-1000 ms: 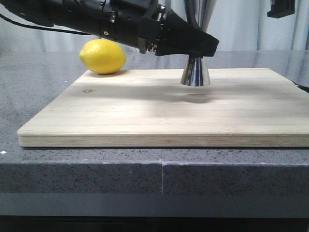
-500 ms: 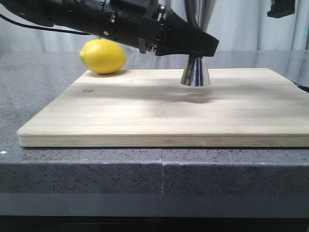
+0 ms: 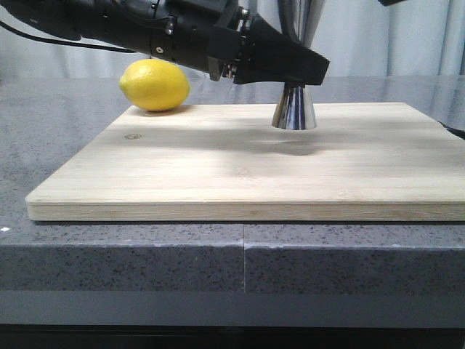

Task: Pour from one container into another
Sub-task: 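Tilt the beaker upright and lower it back onto the board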

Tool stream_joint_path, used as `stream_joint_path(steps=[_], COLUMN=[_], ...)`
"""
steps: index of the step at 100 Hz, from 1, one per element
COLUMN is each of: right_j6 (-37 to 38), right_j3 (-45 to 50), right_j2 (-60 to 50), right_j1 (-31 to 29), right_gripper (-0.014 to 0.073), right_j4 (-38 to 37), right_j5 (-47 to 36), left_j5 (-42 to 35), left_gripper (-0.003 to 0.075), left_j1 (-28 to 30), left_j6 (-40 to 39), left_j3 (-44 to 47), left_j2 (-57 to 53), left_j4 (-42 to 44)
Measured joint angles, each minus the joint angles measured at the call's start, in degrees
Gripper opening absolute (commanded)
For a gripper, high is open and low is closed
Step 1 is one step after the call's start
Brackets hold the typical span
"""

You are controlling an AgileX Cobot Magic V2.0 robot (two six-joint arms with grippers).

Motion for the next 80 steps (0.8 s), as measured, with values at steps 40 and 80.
stream_joint_path(steps=[40,80], right_j6=[8.0,8.8], right_j3=[0.0,3.2], right_j2=[0.9,13.2], right_j1=[-3.5,-12.6], right_gripper=[0.0229,0.0229], right_j4=[20.3,29.6], right_j5=[1.7,-9.2], left_j5=[0.0,0.0], left_gripper=[-0.0021,-0.0021], left_j1=[0.0,0.0], left_j6=[0.0,0.0], left_j3=[0.0,0.0], left_j2=[0.0,0.0], left_j4=[0.0,0.0])
